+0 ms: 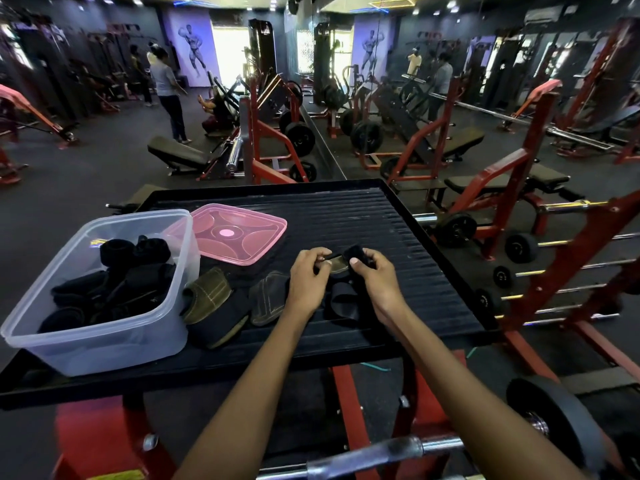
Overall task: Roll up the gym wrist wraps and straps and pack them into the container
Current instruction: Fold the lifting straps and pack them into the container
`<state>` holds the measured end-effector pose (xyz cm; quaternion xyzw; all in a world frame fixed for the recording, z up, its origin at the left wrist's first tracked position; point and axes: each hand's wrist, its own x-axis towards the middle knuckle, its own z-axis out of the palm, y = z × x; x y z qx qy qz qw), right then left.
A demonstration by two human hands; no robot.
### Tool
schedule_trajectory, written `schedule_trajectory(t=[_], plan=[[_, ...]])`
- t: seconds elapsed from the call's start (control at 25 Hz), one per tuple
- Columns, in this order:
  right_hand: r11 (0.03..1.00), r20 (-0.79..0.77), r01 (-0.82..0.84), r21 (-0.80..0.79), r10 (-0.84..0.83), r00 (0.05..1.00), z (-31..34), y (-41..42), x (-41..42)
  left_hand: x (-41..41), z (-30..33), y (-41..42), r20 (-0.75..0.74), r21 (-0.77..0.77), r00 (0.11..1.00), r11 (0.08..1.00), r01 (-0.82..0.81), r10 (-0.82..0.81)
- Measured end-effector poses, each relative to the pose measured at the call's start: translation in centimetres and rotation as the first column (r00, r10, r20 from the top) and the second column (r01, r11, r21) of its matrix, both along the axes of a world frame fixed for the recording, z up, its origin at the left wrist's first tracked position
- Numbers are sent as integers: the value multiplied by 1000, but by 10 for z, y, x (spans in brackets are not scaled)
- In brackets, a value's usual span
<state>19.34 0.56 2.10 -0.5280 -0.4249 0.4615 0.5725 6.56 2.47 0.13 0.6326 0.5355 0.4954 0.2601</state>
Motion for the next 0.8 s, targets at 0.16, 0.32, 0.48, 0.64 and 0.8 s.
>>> schedule_trajectory(t=[0.16, 0.32, 0.48, 0.64, 0.8], plan=[[998, 40, 56, 33, -57, 998, -2, -1, 1, 0, -1, 1, -147, -115, 989, 993, -20, 2], [981, 86, 178, 74, -184, 979, 8, 4, 1, 2, 2, -4, 104, -5, 992, 998, 69, -68], [987, 120, 156, -38, -150, 981, 11, 5, 2, 4, 1, 0, 284, 24, 954, 996, 91, -94], [988, 272, 154, -20, -143, 952, 24, 2, -3, 4, 4, -2, 341, 109, 940, 994, -6, -31], [975, 468, 224, 4, -200, 861, 34, 4, -13, 4, 5, -4, 298, 213, 955, 975, -58, -8]])
